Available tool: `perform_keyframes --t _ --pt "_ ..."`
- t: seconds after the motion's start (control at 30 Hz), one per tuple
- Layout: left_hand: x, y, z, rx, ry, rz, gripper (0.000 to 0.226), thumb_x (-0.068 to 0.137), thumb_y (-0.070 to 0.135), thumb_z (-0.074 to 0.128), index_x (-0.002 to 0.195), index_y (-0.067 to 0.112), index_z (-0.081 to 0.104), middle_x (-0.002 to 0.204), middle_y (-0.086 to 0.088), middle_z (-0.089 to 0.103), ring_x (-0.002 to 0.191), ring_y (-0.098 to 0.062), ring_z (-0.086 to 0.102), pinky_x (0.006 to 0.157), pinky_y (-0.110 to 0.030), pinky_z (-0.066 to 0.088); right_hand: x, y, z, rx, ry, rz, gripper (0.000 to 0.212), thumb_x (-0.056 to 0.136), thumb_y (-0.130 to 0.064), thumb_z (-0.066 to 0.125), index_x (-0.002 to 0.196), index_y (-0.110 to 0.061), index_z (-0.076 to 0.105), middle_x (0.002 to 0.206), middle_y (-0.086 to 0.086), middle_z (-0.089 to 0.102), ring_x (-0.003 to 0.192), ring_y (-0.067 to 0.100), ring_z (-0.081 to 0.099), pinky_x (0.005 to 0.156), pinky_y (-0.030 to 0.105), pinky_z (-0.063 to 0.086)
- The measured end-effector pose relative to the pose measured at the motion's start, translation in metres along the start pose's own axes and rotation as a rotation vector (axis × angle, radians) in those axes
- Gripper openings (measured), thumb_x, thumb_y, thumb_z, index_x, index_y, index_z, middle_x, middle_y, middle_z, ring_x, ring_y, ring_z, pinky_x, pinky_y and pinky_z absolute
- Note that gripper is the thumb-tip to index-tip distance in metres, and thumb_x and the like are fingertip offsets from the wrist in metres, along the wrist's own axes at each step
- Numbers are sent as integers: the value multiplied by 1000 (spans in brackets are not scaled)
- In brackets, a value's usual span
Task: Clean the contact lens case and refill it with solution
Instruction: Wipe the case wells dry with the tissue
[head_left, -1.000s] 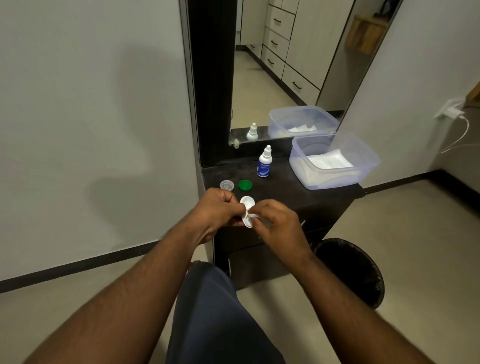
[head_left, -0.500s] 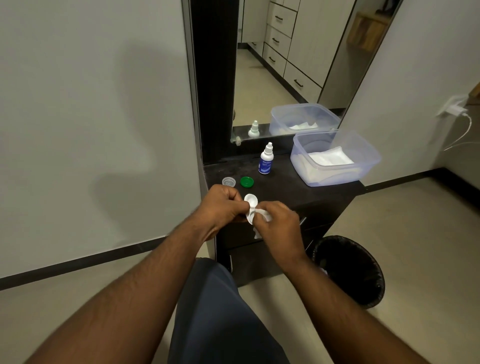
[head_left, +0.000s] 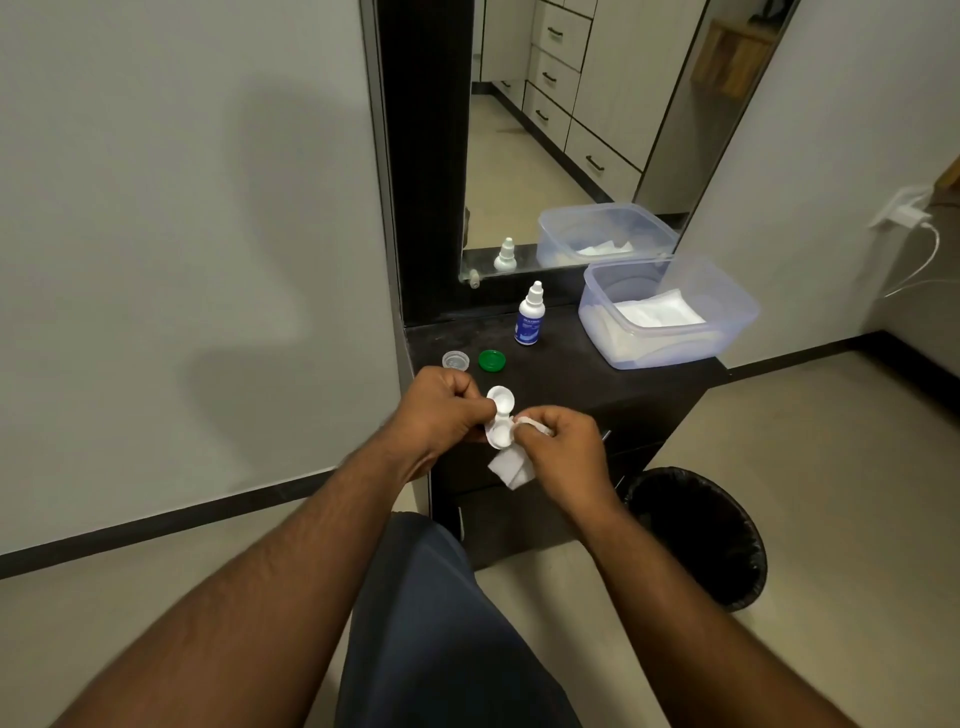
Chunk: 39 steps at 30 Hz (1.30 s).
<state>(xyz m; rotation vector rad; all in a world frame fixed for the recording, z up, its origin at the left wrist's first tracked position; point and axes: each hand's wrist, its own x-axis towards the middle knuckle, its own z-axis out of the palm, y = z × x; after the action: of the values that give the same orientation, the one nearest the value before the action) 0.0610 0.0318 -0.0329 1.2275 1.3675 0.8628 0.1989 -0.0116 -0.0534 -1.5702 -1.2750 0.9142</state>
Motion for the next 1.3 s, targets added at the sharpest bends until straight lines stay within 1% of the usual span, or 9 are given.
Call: perform_keyframes --t 0.17,0.27,0.47,0.63,0.77,0.97,1.1,1.2,1.3 --pt "5 -1 -1 -36 -22 -56 23 76 -8 66 59 5 56 75 -14 66 71 -20 69 62 -32 59 -9 3 -17 196 -112 145 9 81 -1 66 77 -7 71 72 -2 68 64 3 61 62 16 48" --pt "7 2 -3 -62 -50 -103 21 79 -6 65 62 5 57 86 -14 68 77 -19 70 57 -25 57 -6 6 -33 136 -20 -47 10 81 -1 68 84 -9 72 82 -5 70 71 -2 63 65 12 50" --pt "10 7 -11 -166 -191 -210 17 84 -5 59 70 4 59 84 -12 67 70 -15 71 61 -25 59 7 6 -38 -356 -191 -666 18 79 -4 69 96 -6 73 94 1 68 90 0 60 81 10 46" --pt "10 10 -14 -149 -217 -239 17 84 -5 60 70 4 62 81 -11 68 70 -16 70 68 -29 61 10 8 -31 -462 -137 -819 14 81 -12 65 90 -4 73 88 8 68 83 14 62 77 23 47" --pt "9 11 -13 -156 -204 -229 19 82 -7 62 66 3 60 72 -10 67 64 -15 70 66 -30 61 6 8 -23 -531 -115 -873 12 77 -6 68 88 -3 72 85 10 67 80 20 62 74 24 46" --pt "8 10 -13 -143 -189 -232 16 82 -6 64 68 3 62 79 -13 69 67 -16 71 62 -27 60 1 8 -21 -606 -179 -895 18 72 1 74 90 -3 71 87 11 65 79 24 61 69 27 48" --pt "4 13 -12 -114 -178 -217 15 83 -7 61 70 1 61 74 -11 65 52 -9 66 48 -18 53 -3 1 -9 -624 -204 -931 15 74 -3 71 89 -4 71 86 10 66 78 24 59 71 24 43" --pt "4 13 -13 -139 -175 -225 14 83 -7 61 71 0 62 75 -12 66 54 -10 67 48 -17 52 -5 0 -2 -468 -73 -817 11 74 -2 69 84 -3 71 82 11 67 76 24 62 69 35 50" --pt "5 12 -13 -160 -171 -236 15 82 -7 63 69 1 62 80 -13 69 66 -16 72 54 -21 56 -11 7 -4 -345 6 -687 11 74 1 71 85 -3 72 85 10 68 79 17 63 73 30 52"
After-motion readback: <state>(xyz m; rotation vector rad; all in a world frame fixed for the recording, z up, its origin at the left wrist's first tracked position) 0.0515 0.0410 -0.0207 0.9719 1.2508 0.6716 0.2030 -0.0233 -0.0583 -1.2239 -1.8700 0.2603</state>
